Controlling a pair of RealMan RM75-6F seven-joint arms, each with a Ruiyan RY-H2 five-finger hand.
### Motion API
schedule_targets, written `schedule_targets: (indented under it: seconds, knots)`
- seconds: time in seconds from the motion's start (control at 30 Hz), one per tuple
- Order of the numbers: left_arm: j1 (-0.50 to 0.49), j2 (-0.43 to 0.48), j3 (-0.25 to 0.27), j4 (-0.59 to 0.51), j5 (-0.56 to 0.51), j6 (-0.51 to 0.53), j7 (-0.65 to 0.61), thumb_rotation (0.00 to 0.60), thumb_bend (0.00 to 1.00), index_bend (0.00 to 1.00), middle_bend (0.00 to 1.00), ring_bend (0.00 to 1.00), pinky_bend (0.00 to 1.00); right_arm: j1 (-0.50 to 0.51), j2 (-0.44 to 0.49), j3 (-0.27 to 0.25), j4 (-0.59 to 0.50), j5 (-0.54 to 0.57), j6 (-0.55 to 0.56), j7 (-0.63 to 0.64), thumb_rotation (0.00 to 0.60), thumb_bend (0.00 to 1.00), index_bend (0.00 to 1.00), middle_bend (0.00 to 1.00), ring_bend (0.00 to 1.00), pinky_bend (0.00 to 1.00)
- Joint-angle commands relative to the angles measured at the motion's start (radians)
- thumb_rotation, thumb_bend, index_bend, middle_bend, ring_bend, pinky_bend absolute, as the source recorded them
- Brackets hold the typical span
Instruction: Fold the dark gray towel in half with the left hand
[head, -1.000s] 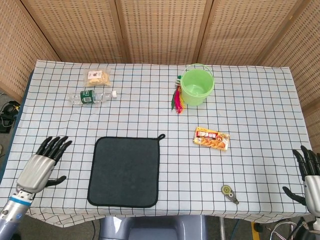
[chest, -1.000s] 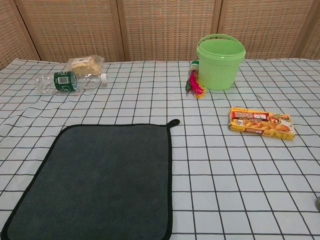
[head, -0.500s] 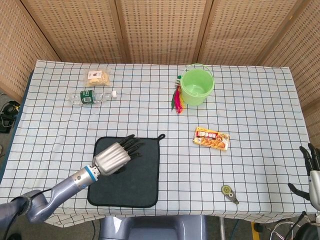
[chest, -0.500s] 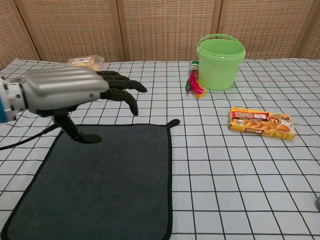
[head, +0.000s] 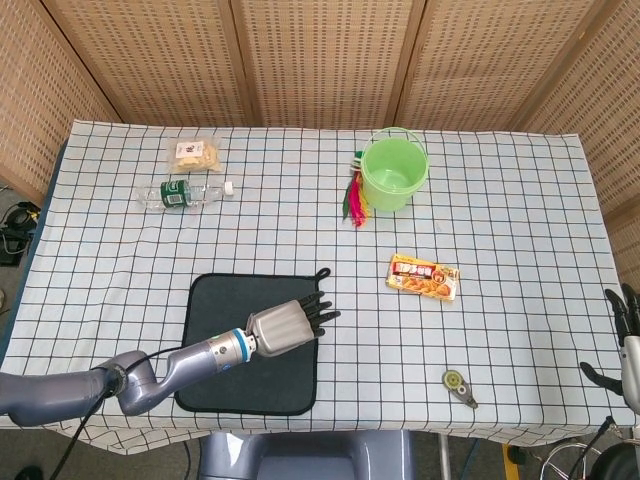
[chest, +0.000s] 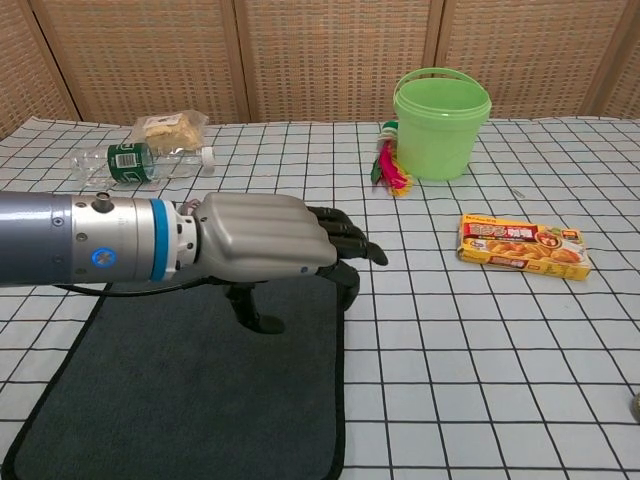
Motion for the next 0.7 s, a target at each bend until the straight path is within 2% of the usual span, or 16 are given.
schedule_targets:
  seconds: [0.03, 0.23, 0.7]
  knots:
    - [-0.028, -0.027, 0.007, 0.028, -0.021, -0.023, 0.037, 0.600, 0.36, 0.32, 0.00, 0.00, 0.00, 0.000, 0.000, 0.001, 0.002, 0.003, -0.002, 0.004, 0.600, 0.00, 0.00, 0.00, 0.00, 0.00]
    - [-0.055, -0.061, 0.010, 0.064, -0.066, -0.040, 0.085, 0.600, 0.40, 0.33, 0.00, 0.00, 0.00, 0.000, 0.003, 0.002, 0.006, 0.005, -0.003, 0.016, 0.600, 0.00, 0.00, 0.00, 0.00, 0.00]
    - [-0.089, -0.147, 0.023, 0.125, -0.163, -0.029, 0.182, 0.600, 0.40, 0.33, 0.00, 0.00, 0.00, -0.001, 0.010, 0.003, 0.009, 0.005, -0.003, 0.041, 0.600, 0.00, 0.00, 0.00, 0.00, 0.00]
